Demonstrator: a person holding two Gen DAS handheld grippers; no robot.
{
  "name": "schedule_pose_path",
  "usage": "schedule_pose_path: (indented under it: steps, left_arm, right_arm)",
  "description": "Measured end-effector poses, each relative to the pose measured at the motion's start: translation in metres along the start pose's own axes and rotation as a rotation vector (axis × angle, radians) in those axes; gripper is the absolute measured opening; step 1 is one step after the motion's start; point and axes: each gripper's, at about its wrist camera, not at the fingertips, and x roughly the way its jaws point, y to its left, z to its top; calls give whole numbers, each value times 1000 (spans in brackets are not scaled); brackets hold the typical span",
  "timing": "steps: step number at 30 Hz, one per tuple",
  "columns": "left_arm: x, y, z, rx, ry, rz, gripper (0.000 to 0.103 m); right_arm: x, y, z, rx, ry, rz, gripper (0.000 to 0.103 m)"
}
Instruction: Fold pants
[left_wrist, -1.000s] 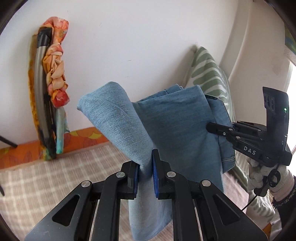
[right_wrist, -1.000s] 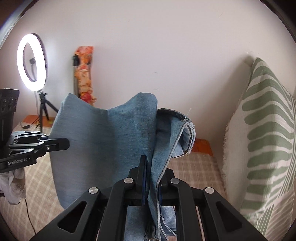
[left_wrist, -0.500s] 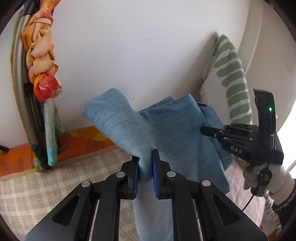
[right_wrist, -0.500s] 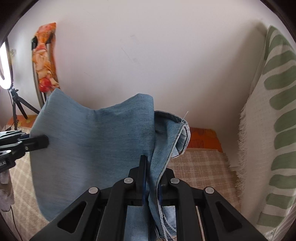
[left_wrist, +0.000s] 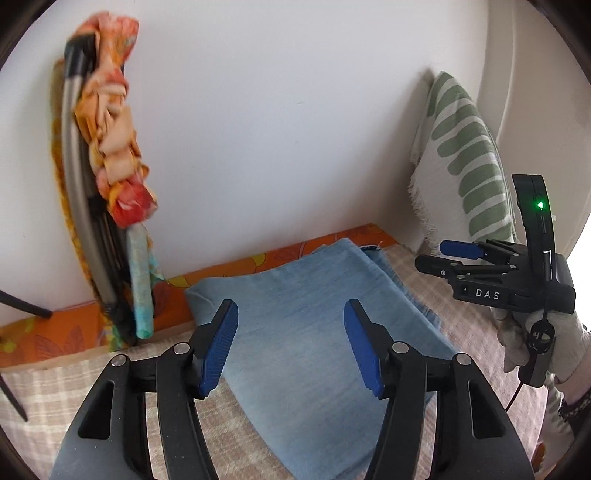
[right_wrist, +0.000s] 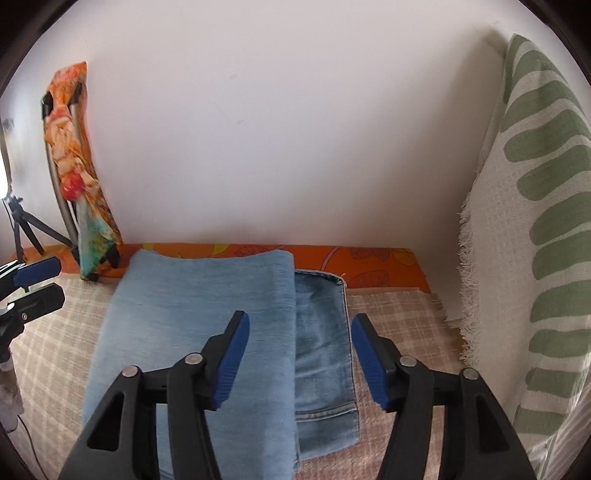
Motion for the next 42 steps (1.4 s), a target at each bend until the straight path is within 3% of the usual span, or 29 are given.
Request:
schedule_pose_path:
  steps: [3,9,11,17,24,29,35,42]
  left_arm:
    - [-14,-1,0,-9,-2,6,62]
    - [-62,-4,-4,-20,-24,18,65]
    - [-86,-7,-8,-7,-45,20,70]
    - [-155,-12,-24,42,-97,24,73]
    - [-225,-5,-52,46,-124,24,80]
    - [-264,-4,-79,63,-125,40,80]
    - [-293,3,-111,29,-107,53,82]
    - [-311,14,-148,10,-114,128,84]
  right_arm:
    - [-15,7,-2,-6,-24,-21,79]
    - [-51,16,-9,30,-54,-37,86]
    - [-74,25,-13,52,-73,-45,90]
    - [-137,67,-31,27,-130,-70,100]
    - [-200,114,-64,25,-173,-74,103]
    - [-220,139,-81,27,-174,-74,103]
    - [-245,168,-111,33,-198,-93,103]
    - [-260,187,-142,88,-220,-78,103]
